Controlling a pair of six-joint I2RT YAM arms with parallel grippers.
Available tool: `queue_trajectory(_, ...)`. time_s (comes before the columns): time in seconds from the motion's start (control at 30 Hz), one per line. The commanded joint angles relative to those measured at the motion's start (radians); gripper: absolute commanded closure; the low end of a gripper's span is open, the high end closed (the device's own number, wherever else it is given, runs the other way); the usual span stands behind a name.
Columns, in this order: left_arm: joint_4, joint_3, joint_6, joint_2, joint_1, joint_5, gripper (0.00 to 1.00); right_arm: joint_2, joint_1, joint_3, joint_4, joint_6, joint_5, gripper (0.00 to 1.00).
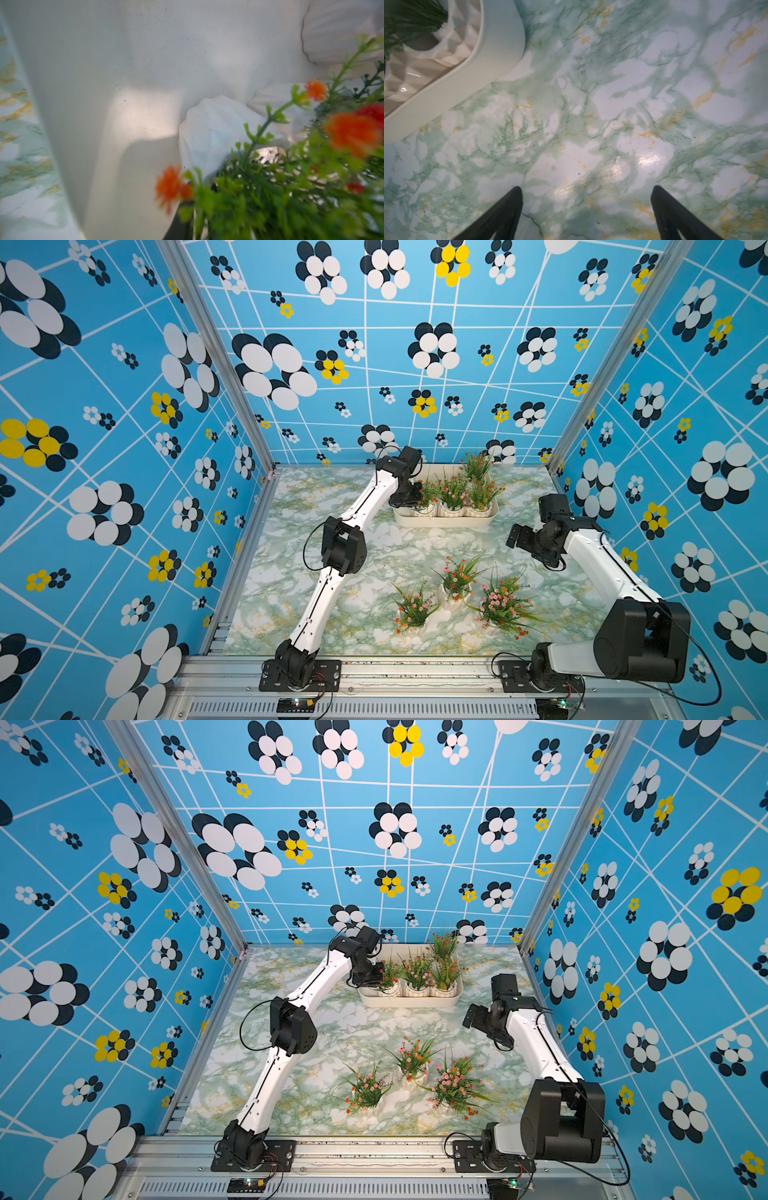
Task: Put the potted gypsophila into the storage box
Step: Place the baby's breath potted plant at the storage box.
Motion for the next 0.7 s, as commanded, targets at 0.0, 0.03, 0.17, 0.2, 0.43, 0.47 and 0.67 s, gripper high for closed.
queue_trajectory(0.0, 0.058, 0.037, -0.020, 0.003, -0.013, 0.049, 1.00, 0.013, -0.008, -0.001, 0.011, 0.003, -0.016, 0.01)
queue_trajectory(0.03, 0.061, 0.037, -0.022, 0.005, -0.016, 0.053, 1.00, 0.013, -0.009, -0.002, 0.013, 0.006, -0.017, 0.01)
queue_trajectory(0.17, 0.067, 0.037, -0.028, 0.010, -0.024, 0.060, 1.00, 0.017, -0.008, -0.004, 0.018, 0.009, -0.026, 0.01)
queue_trajectory(0.2, 0.067, 0.037, -0.030, 0.012, -0.026, 0.061, 1.00, 0.019, -0.008, -0.005, 0.019, 0.009, -0.026, 0.01)
queue_trajectory(0.43, 0.059, 0.038, -0.035, 0.023, -0.034, 0.074, 0.97, 0.013, -0.008, -0.013, 0.016, 0.009, -0.028, 0.01)
queue_trajectory(0.47, 0.058, 0.037, -0.036, 0.023, -0.035, 0.075, 0.95, 0.013, -0.008, -0.014, 0.018, 0.010, -0.030, 0.01)
queue_trajectory(0.67, 0.045, 0.036, -0.031, 0.023, -0.035, 0.070, 0.84, 0.008, -0.008, -0.018, 0.015, 0.009, -0.039, 0.01)
